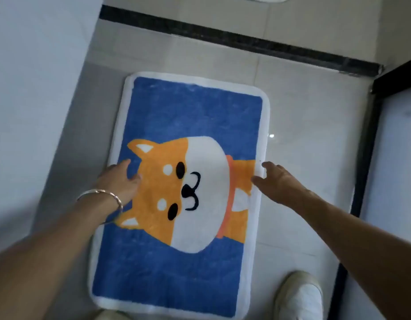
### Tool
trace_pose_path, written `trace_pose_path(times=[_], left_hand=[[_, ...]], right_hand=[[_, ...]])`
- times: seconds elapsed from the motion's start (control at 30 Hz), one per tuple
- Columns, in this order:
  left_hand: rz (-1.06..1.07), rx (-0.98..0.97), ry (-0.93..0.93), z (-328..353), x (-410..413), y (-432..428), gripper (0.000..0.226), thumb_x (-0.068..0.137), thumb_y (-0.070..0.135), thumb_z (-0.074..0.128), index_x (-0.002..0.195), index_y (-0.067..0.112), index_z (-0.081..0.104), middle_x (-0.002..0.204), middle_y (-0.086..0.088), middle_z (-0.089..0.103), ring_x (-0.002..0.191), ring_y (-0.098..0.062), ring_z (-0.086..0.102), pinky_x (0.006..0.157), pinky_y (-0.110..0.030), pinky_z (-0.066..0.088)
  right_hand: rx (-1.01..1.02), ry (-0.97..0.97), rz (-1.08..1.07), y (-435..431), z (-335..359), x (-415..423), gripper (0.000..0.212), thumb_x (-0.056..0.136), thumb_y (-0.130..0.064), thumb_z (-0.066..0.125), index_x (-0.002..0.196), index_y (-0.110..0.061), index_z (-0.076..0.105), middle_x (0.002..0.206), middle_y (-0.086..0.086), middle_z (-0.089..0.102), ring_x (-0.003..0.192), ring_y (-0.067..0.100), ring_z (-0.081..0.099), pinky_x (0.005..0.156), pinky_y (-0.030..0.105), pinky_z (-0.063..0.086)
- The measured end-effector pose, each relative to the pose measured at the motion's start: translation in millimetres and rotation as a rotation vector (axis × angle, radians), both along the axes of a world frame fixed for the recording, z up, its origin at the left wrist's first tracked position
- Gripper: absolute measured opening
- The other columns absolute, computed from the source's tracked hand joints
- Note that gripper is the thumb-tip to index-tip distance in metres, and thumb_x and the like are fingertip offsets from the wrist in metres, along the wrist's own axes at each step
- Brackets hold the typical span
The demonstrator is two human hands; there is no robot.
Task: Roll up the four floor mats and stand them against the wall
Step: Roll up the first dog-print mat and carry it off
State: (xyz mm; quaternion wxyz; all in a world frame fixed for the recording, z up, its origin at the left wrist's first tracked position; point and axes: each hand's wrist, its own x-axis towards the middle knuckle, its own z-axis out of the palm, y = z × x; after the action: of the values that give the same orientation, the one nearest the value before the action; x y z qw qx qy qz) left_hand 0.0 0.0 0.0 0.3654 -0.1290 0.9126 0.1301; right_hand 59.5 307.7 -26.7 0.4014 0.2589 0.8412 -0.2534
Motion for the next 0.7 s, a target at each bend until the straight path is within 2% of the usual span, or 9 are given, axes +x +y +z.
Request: trace_pose_path(times=[0.13, 0.27, 0.37, 0.43, 0.47, 0.53, 0.63, 0.7], left_hand=[[0.051, -0.008, 0.048, -53.7, -26.3, -2.1, 0.055, 0.094, 0.032, 0.050, 0.143, 0.016, 0.032, 0.139, -0.014, 0.045, 0.119, -0.034, 0.049, 0.091, -0.036, 0.042], [0.274, -0.105, 0.097, -97.6, -44.3, -2.0, 0.079, 0.087, 0.036, 0.059, 0.148, 0.014, 0.014, 0.141, -0.023, 0.033, 0.125, -0.042, 0.039, 0.100, -0.050, 0.039], [0.446, -0.168, 0.110, -110.3, -58.7, 1.7, 0.104, 0.076, 0.044, 0.073, 0.150, 0.014, 0.007, 0.149, -0.024, 0.015, 0.136, -0.044, 0.019, 0.107, -0.056, 0.027], [0.486, -0.191, 0.051, -115.4, -66.1, -3.4, 0.115, 0.065, 0.047, 0.082, 0.149, 0.011, 0.012, 0.150, -0.025, 0.014, 0.137, -0.044, 0.020, 0.107, -0.059, 0.027], [0.484, -0.201, 0.040, -115.8, -71.2, -6.4, 0.113, 0.062, 0.046, 0.084, 0.146, 0.008, 0.018, 0.147, -0.027, 0.020, 0.134, -0.045, 0.026, 0.105, -0.059, 0.031], [0.437, -0.218, 0.091, -112.7, -80.1, -5.3, 0.089, 0.066, 0.034, 0.084, 0.132, 0.001, 0.034, 0.135, -0.029, 0.039, 0.122, -0.047, 0.042, 0.096, -0.054, 0.042], [0.278, -0.213, 0.217, -103.6, -88.7, 10.8, 0.038, 0.084, 0.015, 0.063, 0.114, 0.001, 0.045, 0.121, -0.026, 0.053, 0.109, -0.045, 0.053, 0.085, -0.046, 0.045], [0.194, -0.195, 0.272, -96.6, -90.4, 20.2, 0.021, 0.089, 0.009, 0.052, 0.109, 0.004, 0.048, 0.118, -0.024, 0.056, 0.106, -0.043, 0.055, 0.082, -0.043, 0.045]], right_hand=[[0.057, 0.055, -0.147, 3.4, -42.5, -21.1, 0.051, 0.090, -0.038, 0.054, 0.130, -0.012, 0.036, 0.127, 0.014, 0.047, 0.104, 0.030, 0.054, 0.081, 0.038, 0.047], [0.123, 0.138, -0.283, 1.3, -72.0, -33.0, 0.057, 0.081, -0.045, 0.068, 0.111, -0.014, 0.031, 0.108, 0.010, 0.051, 0.099, 0.034, 0.058, 0.081, 0.045, 0.052], [0.166, 0.141, -0.291, 6.2, -85.3, -33.9, 0.060, 0.079, -0.049, 0.069, 0.116, -0.009, 0.042, 0.101, 0.007, 0.049, 0.098, 0.033, 0.058, 0.075, 0.038, 0.049], [0.157, 0.093, -0.219, 7.3, -90.7, -33.8, 0.056, 0.079, -0.051, 0.066, 0.115, -0.010, 0.052, 0.106, 0.009, 0.058, 0.094, 0.031, 0.060, 0.073, 0.035, 0.050], [0.145, 0.083, -0.191, 8.6, -93.0, -36.0, 0.053, 0.080, -0.050, 0.064, 0.115, -0.012, 0.055, 0.109, 0.010, 0.061, 0.094, 0.030, 0.061, 0.075, 0.036, 0.051], [0.130, 0.076, -0.150, 12.5, -91.5, -43.5, 0.046, 0.083, -0.045, 0.062, 0.117, -0.014, 0.056, 0.114, 0.011, 0.061, 0.098, 0.030, 0.060, 0.078, 0.035, 0.051], [0.165, 0.101, -0.122, 19.7, -81.9, -59.1, 0.036, 0.089, -0.039, 0.057, 0.115, -0.014, 0.054, 0.114, 0.011, 0.060, 0.097, 0.029, 0.058, 0.074, 0.032, 0.044], [0.210, 0.138, -0.092, 22.6, -75.7, -68.2, 0.030, 0.092, -0.035, 0.053, 0.113, -0.013, 0.053, 0.113, 0.011, 0.059, 0.091, 0.028, 0.055, 0.072, 0.031, 0.041]])
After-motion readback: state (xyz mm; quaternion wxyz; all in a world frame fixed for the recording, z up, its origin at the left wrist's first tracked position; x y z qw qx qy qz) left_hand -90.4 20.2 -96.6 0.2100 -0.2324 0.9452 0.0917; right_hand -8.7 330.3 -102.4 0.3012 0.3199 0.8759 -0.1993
